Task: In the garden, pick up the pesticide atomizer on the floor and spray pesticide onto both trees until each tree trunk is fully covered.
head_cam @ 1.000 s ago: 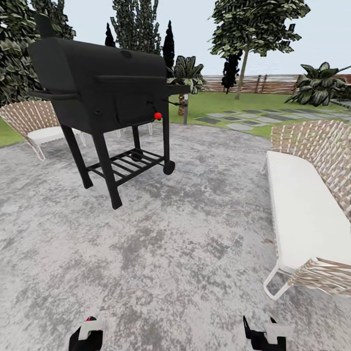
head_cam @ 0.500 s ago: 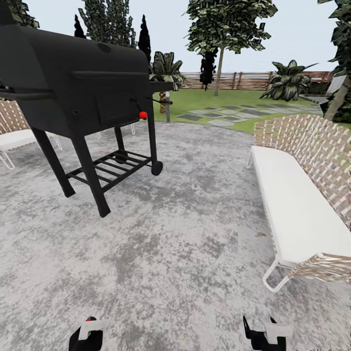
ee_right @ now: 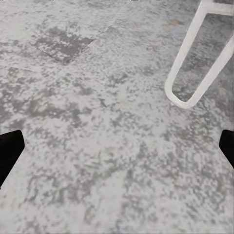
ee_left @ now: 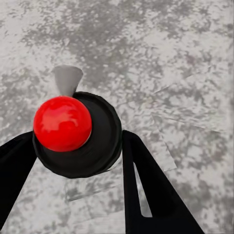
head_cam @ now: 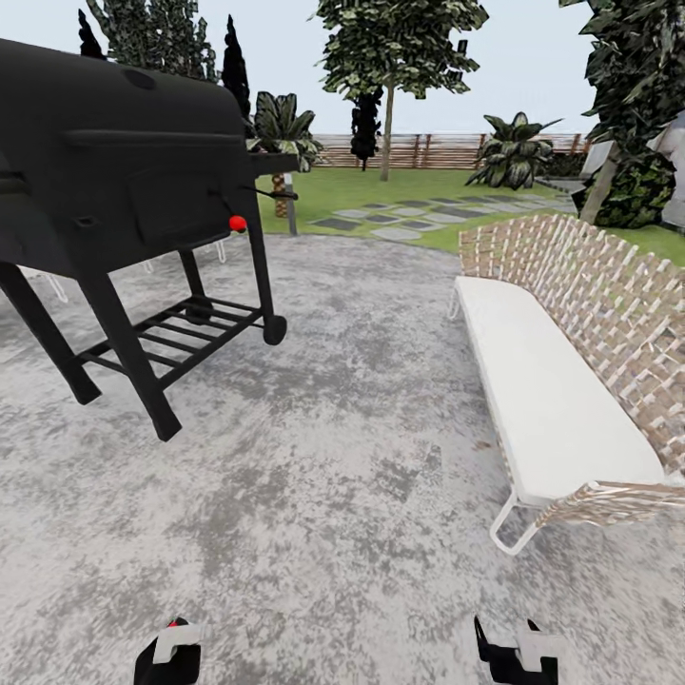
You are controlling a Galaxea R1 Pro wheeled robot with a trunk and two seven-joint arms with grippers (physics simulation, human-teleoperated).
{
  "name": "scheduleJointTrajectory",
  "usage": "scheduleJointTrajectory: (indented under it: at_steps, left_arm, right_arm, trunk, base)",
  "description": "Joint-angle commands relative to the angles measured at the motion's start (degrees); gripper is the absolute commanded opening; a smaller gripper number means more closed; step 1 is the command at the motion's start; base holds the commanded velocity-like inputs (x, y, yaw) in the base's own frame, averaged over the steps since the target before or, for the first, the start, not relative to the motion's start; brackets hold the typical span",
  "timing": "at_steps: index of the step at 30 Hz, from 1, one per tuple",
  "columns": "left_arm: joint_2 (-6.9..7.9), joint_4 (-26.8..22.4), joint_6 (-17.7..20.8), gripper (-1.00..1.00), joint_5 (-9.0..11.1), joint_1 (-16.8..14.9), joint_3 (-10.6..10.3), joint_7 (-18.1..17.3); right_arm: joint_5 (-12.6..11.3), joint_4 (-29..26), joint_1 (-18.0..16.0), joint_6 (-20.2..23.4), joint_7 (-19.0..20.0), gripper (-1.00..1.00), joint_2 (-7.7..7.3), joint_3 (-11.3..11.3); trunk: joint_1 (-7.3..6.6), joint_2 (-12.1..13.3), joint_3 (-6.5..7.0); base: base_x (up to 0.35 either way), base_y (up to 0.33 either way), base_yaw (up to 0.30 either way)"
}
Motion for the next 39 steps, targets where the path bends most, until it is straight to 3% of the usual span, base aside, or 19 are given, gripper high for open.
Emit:
scheduleJointTrajectory:
  at_steps: [1,23,39]
  left_arm:
    - [0.0,0.0,0.0,-1.0,0.0,0.0,0.0,0.0]
    - [0.0,0.0,0.0,-1.0,0.0,0.0,0.0,0.0]
    - [0.0,0.0,0.0,-1.0,0.0,0.0,0.0,0.0]
  right_arm:
    - [0.0,0.0,0.0,0.0,0.0,1.0,0.03,0.0]
    - [0.1,0.0,0.0,0.0,0.0,1.0,0.07,0.0]
    - [0.1,0.0,0.0,0.0,0.0,1.0,0.07,0.0]
  trunk:
    - [0.0,0.0,-0.02]
    - [0.0,0.0,-0.05]
    - [0.0,0.0,-0.05]
  base:
    - [0.307,0.101,-0.059]
    - [0.32,0.082,-0.009]
    - [0.322,0.089,-0.198]
